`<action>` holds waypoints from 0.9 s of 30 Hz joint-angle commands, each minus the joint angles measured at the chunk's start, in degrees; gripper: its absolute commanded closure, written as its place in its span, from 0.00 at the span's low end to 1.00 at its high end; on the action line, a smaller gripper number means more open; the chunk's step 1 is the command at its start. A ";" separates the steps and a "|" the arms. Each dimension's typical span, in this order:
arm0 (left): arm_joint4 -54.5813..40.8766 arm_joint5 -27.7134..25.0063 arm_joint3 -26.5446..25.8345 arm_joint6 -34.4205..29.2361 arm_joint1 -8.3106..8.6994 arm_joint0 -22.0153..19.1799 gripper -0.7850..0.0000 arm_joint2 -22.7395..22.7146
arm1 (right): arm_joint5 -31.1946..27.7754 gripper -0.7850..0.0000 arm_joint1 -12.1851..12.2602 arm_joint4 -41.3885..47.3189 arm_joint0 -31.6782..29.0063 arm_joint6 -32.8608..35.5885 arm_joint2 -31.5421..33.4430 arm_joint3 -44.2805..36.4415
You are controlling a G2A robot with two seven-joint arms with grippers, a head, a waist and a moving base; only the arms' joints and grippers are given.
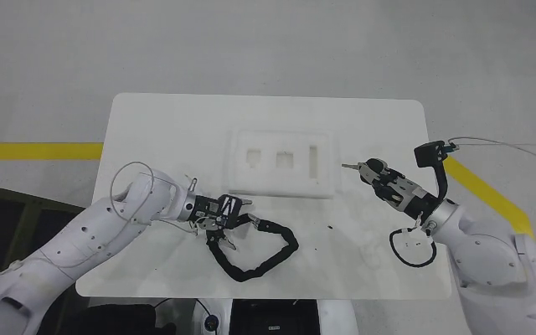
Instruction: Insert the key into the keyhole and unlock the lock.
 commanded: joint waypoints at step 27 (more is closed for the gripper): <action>2.60 0.00 7.04 0.92 -6.14 -5.44 0.34 6.65 | 0.00 1.00 0.00 0.00 0.00 0.00 0.00 0.00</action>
